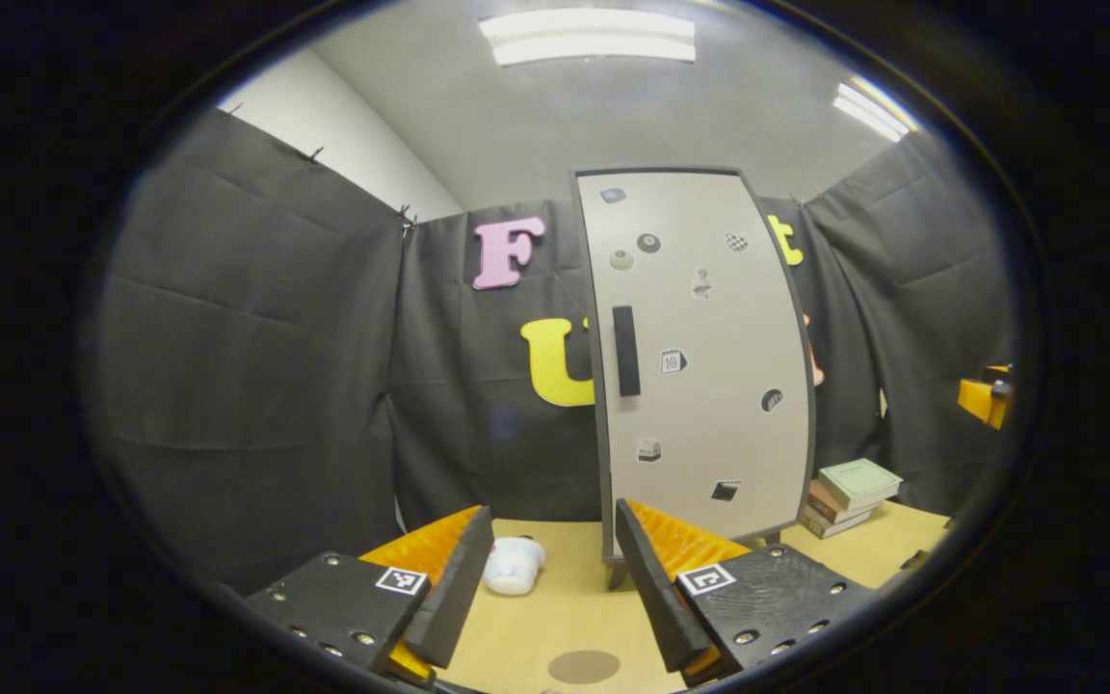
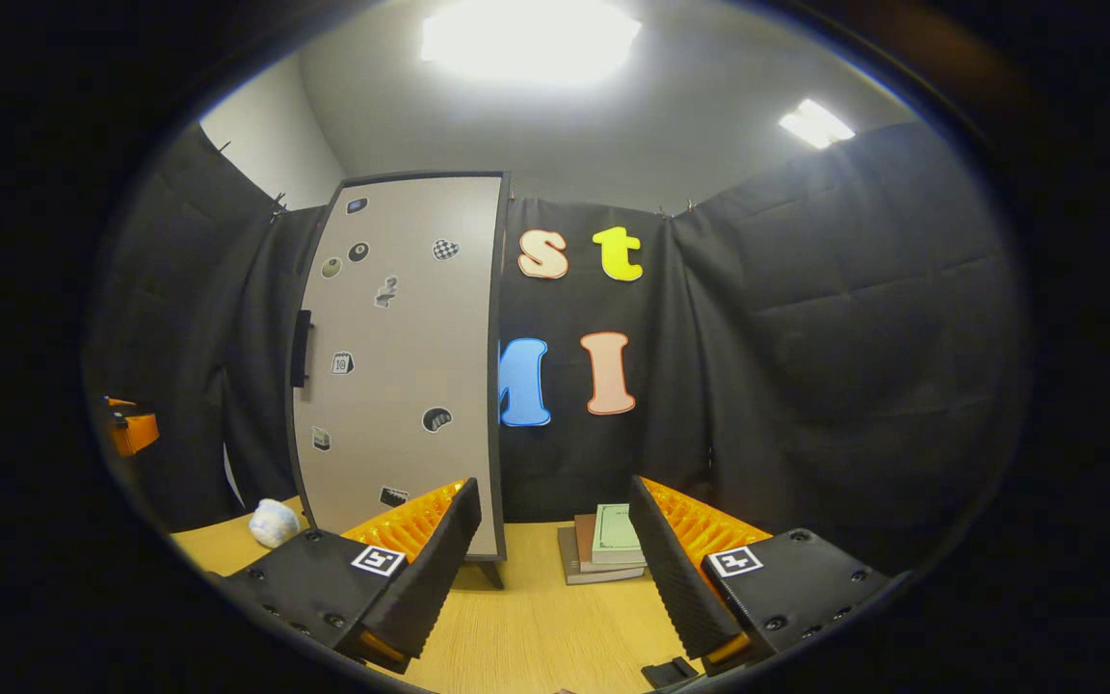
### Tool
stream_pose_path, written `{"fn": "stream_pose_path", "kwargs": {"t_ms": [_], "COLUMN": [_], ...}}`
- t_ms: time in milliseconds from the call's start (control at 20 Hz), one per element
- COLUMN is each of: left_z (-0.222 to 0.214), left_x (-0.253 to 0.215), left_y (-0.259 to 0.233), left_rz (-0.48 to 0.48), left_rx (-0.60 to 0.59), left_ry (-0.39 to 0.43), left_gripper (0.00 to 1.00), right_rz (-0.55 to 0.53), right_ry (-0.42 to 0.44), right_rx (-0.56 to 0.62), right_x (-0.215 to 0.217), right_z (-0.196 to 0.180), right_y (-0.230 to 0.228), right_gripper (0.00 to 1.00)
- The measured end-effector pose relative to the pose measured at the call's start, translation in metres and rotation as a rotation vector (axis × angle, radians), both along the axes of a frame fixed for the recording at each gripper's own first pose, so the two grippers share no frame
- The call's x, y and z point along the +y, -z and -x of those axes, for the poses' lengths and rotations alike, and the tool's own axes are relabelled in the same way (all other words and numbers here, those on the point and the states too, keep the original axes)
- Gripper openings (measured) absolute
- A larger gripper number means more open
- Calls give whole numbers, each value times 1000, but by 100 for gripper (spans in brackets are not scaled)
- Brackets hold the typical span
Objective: Open the cabinet door with the right hand, grasp the bottle in the cabinet with the left hand and place it on the coaster, then close the cabinet door with the right hand.
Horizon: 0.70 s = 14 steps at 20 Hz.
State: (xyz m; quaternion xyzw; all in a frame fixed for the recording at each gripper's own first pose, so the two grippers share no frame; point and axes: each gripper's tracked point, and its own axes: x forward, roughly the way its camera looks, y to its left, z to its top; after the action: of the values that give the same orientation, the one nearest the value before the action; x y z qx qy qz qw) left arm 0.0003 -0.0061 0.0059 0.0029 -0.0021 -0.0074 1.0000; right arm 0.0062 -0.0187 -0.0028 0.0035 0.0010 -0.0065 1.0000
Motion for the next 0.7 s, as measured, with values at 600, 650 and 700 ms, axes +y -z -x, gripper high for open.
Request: {"fn": "stream_pose_path", "kwargs": {"t_ms": [600, 650, 700], "left_z": [1, 3, 4], "left_x": [-30, -32, -34], "left_y": [-7, -7, -5], "left_rz": [0, -1, -4], "left_rx": [-10, -7, -5], "left_ry": [-36, -45, -54], "left_gripper": [77, 77, 79], "right_rz": [15, 10, 2], "right_ry": [-45, -55, -66], "right_rx": [-14, -14, -14], "right_x": [-16, -15, -14], "right_z": [-16, -18, -20], "right_y": [-1, 0, 1], "right_gripper": [98, 98, 98]}}
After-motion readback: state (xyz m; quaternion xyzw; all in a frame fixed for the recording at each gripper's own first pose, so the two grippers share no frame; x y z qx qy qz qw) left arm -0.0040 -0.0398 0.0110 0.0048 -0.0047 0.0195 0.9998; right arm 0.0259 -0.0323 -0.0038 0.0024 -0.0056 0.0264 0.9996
